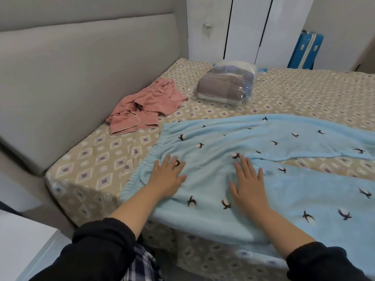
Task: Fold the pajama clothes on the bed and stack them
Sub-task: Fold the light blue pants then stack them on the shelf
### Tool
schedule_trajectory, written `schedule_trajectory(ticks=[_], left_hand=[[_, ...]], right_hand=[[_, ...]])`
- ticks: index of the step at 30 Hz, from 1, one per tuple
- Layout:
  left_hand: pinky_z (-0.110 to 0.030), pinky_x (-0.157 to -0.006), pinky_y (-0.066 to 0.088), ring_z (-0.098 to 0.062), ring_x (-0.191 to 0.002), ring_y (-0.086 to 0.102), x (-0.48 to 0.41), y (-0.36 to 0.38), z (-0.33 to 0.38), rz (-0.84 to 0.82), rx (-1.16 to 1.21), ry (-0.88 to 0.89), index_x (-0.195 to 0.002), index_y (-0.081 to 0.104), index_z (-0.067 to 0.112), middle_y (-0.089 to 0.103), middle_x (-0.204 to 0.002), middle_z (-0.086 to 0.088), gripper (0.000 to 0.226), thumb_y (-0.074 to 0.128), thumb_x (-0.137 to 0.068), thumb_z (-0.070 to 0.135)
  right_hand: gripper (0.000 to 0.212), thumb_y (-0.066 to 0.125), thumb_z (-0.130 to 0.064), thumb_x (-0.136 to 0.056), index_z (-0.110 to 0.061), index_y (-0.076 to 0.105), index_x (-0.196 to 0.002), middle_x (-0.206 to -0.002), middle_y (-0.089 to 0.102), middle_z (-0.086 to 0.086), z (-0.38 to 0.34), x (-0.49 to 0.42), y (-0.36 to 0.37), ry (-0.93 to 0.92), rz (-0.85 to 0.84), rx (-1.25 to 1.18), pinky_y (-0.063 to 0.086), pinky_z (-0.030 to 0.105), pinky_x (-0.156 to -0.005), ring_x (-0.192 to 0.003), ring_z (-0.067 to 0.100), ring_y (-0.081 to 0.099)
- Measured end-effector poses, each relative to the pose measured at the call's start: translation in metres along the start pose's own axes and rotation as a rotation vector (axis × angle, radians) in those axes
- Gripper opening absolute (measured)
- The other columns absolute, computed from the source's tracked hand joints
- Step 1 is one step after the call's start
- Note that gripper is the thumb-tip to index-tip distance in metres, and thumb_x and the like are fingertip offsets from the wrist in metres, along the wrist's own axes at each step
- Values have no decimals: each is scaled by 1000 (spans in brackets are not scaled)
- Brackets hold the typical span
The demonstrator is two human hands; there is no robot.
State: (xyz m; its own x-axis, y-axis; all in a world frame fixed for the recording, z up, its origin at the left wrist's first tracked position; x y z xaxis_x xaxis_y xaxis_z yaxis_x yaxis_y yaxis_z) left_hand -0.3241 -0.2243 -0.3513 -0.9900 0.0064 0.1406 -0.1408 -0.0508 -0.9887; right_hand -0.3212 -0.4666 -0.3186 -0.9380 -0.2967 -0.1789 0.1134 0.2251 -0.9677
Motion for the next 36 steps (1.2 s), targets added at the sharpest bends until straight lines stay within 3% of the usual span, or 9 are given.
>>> schedule_trajectory(ticks=[4,9,13,18,22,24,27,32,36], left_hand=[[-50,-116,-8,-21,-148,-12,-30,-2,-3,68,-51,-21,-154,1,34,-4,-163,2,58,13,-100,54],[-50,-116,-6,-20,-149,-9,-77,-18,-17,195,38,-76,-153,0,33,-1,-163,2,58,14,-100,51],[-48,-118,14,-26,-147,13,-119,-34,-67,350,470,-369,-154,7,25,13,-161,-4,60,29,-101,45],[-40,-101,39,-36,-127,46,-162,-27,-106,262,875,-565,-151,18,24,44,-145,-13,77,57,-88,45],[-29,-78,39,-32,-108,58,-185,-47,-117,395,788,-480,-117,59,15,62,-124,-12,32,60,-87,25],[-31,-73,38,-34,-101,60,-180,-54,-140,525,760,-571,-106,62,15,65,-114,-13,19,55,-89,21],[-40,-82,43,-37,-111,54,-180,-50,-157,443,629,-652,-118,50,15,58,-123,-16,31,57,-90,26],[-47,-103,39,-36,-129,38,-203,-53,-124,244,270,-369,-149,24,20,42,-143,-12,70,58,-90,32],[-43,-95,45,-35,-118,47,-198,-60,-122,197,156,-381,-131,52,16,54,-129,-12,46,57,-87,30]], right_hand=[[54,33,-31,-102,-15,20,-151,-162,4,7,17,-55,-15,58,13,-73,-2,46,-117,-149,21,0],[46,29,-26,-103,-9,33,-146,-150,36,13,55,-122,2,182,-161,-319,21,43,-111,-137,29,32],[57,23,-42,-101,-24,9,-153,-161,3,0,82,-128,55,218,-401,-56,9,50,-115,-147,21,5],[67,25,-47,-96,-31,-6,-153,-161,-14,0,95,-138,77,263,-502,-24,2,54,-115,-148,20,-9],[68,24,-47,-96,-29,-8,-153,-160,-16,1,92,-147,80,322,-510,-53,0,60,-113,-147,21,-11],[67,21,-53,-96,-30,-5,-153,-161,-13,1,90,-147,78,334,-440,-55,0,62,-113,-148,20,-10],[69,18,-61,-95,-31,-5,-153,-161,-13,1,89,-144,80,329,-391,-19,0,61,-112,-148,20,-9],[71,15,-62,-93,-31,-7,-152,-161,-14,2,89,-144,82,326,-384,37,1,61,-112,-148,21,-9],[67,18,-56,-94,-29,3,-153,-162,-3,2,85,-140,75,314,-275,48,7,58,-113,-148,20,-1]])
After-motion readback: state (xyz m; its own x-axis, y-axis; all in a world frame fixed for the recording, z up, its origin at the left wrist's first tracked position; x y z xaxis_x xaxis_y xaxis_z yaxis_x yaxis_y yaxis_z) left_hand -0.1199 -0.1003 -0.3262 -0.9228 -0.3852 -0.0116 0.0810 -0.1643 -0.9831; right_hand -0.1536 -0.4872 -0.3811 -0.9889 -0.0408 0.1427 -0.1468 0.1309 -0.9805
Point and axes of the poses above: each hand's wrist, its own x-axis away from the middle knuckle, its own y-axis out of the palm, z = x × y, the point moved 8 cm from there along -x, towards the middle knuckle
